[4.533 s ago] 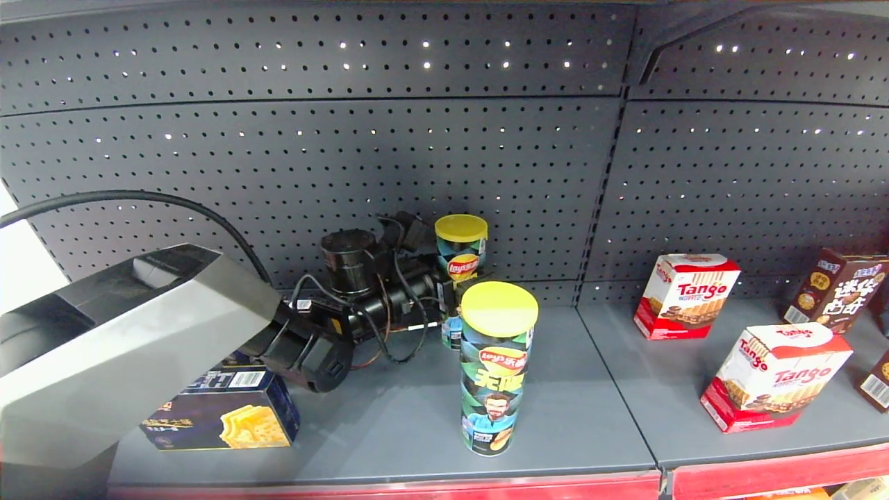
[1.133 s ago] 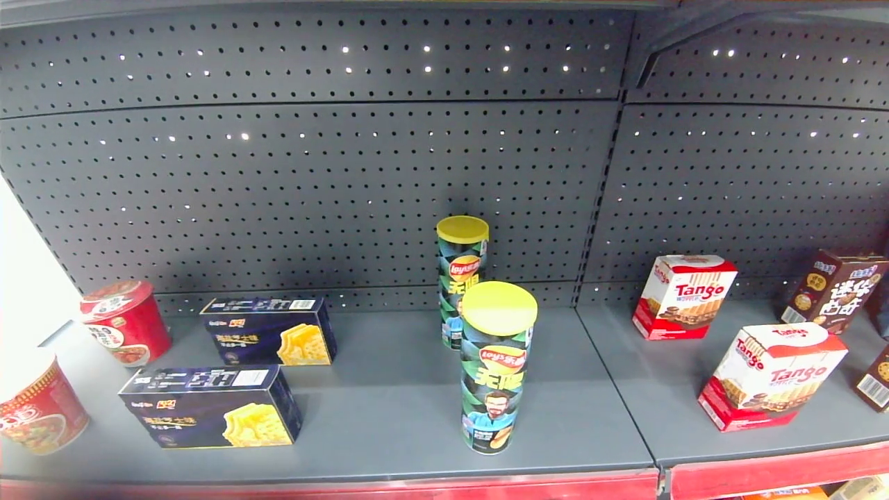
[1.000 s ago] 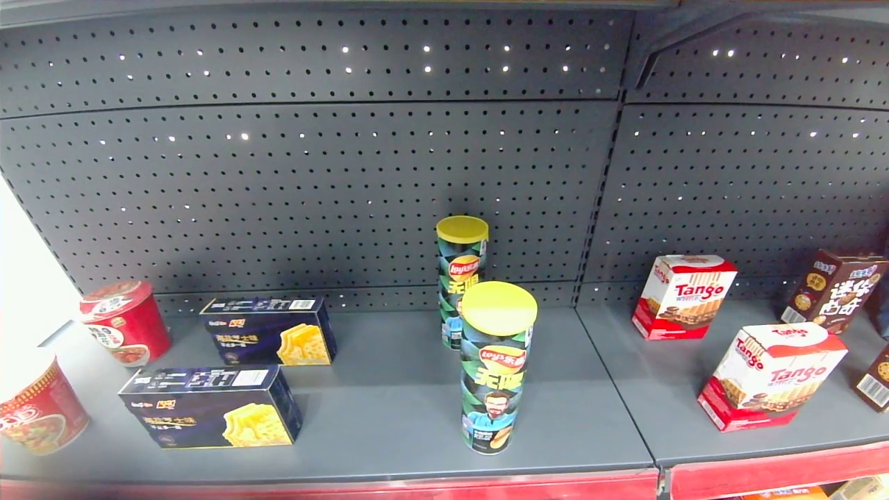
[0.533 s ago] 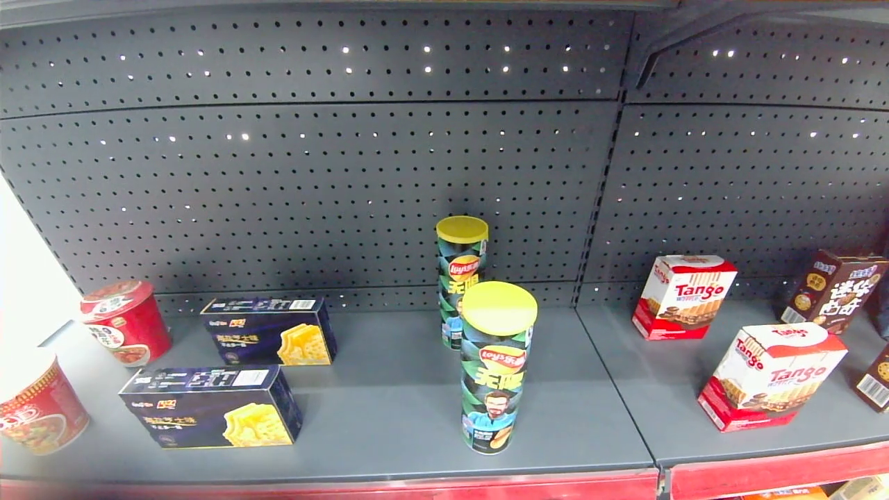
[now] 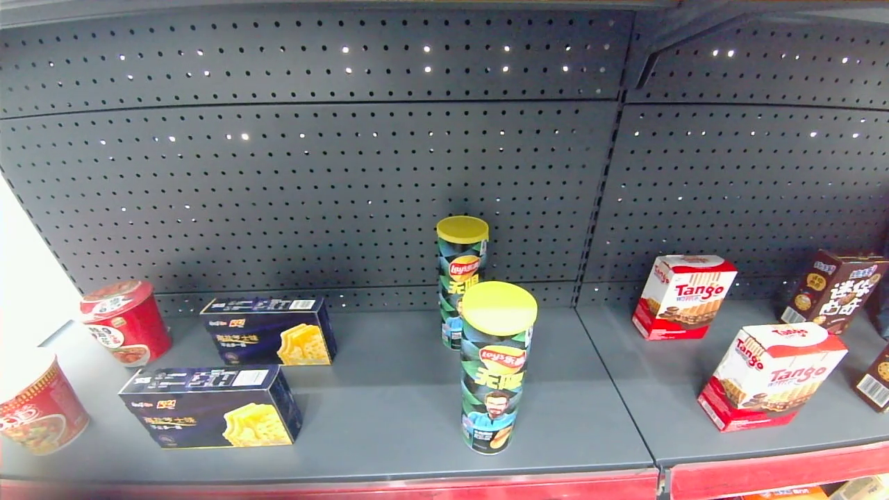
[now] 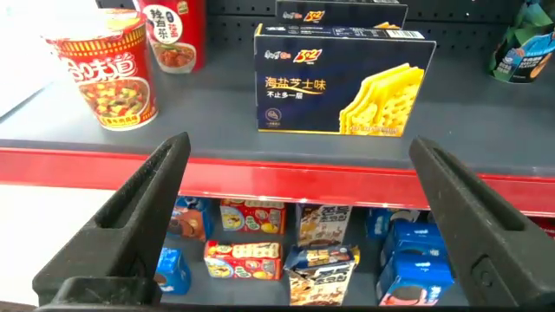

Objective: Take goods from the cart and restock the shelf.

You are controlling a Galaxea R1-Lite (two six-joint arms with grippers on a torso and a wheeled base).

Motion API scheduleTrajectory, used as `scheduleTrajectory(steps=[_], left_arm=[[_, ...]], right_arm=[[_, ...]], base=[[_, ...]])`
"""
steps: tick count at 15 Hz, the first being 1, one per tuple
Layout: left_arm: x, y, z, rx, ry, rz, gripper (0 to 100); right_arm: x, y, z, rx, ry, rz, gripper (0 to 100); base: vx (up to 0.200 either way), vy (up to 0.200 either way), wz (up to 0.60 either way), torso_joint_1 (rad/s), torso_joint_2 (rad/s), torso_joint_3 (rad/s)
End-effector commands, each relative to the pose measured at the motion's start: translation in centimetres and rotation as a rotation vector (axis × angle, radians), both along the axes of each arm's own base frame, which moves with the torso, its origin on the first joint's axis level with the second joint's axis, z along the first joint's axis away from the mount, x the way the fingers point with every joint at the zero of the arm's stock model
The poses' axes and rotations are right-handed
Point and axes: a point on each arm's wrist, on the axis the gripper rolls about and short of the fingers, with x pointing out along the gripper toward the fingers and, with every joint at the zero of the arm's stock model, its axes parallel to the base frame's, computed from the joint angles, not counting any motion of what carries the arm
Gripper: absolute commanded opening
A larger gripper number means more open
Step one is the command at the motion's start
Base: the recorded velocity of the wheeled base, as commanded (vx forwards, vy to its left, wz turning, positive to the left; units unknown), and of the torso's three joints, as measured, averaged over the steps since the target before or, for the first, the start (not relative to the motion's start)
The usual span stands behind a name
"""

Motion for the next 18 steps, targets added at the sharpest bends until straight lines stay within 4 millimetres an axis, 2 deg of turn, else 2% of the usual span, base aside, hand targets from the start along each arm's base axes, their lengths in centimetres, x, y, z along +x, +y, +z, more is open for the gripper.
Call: scheduleTrajectory(steps=[1,8,9,12,15,18], left_arm=[[0.0,0.0,0.0,-0.001,0.001,0.001,100],[0.0,0.0,0.0,-0.001,0.001,0.001,100],[0.0,0.0,0.0,-0.001,0.001,0.001,100],[0.0,0.0,0.0,-0.001,0.001,-0.001,100],[0.0,0.0,0.0,-0.001,0.001,0.001,100],[0.0,0.0,0.0,-0.001,0.001,0.001,100]], right_arm=[[0.0,0.0,0.0,0.0,0.001,0.001,100],[0.0,0.0,0.0,-0.055,-0.002,0.013,100],[-0.8,0.2,2.2,-0.048,-0.082,0.117,100],[-0.2,0.4,7.8,-0.027,-0.016,0.36,100],[1.6,0.6,8.6,-0.026,0.073,0.538,100],[3.5,1.0,9.1,-0.063,0.105,0.575,100]], base=[[0.0,0.0,0.0,0.0,0.0,0.0],[0.0,0.0,0.0,0.0,0.0,0.0],[0.0,0.0,0.0,0.0,0.0,0.0],[0.0,0.0,0.0,0.0,0.0,0.0],[0.0,0.0,0.0,0.0,0.0,0.0],[0.0,0.0,0.0,0.0,0.0,0.0]])
